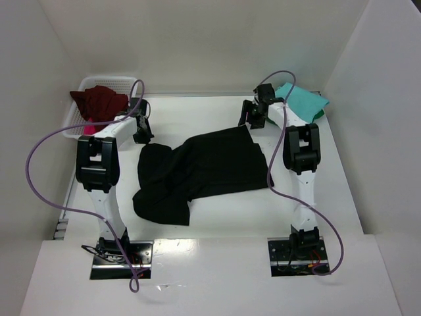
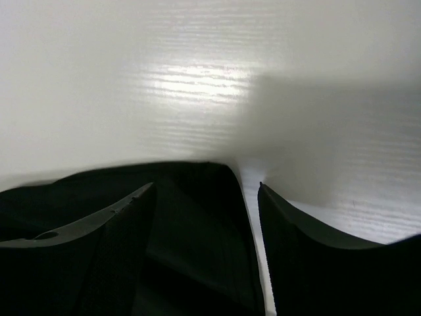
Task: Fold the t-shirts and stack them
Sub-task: Flatten out the tshirt
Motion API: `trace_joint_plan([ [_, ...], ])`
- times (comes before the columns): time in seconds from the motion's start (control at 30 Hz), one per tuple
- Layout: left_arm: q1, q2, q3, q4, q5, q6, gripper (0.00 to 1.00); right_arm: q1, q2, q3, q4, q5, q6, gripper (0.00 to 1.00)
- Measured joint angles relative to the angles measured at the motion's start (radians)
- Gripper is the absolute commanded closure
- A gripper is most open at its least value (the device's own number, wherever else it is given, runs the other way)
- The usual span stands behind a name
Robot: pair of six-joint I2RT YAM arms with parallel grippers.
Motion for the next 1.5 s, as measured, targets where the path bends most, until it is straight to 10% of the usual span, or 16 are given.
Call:
trace_joint_plan([
  [0.4, 0.0, -0.007, 0.009, -0.014, 0.0, 0.003, 1.0, 0.058, 0.019, 0.032, -0.038, 0.083, -0.042, 0.56],
  [0.6, 0.0, -0.008, 0.013, -0.022, 0.0, 0.021, 1.0, 0.061, 0.042, 0.064, -0.052, 0.125, -0.053, 0.99],
  [1.2, 0.0, -0.165, 0.235, -0.054, -0.014, 0.098, 1.0, 0.061, 0.025, 0.46, -0.141, 0.276, -0.008, 1.0],
  [1.5, 0.0, -0.423, 0.326, -0.044, -0.028, 0.161, 1.0, 0.061, -0.468, 0.153, -0.047, 0.287, 0.021, 1.0],
])
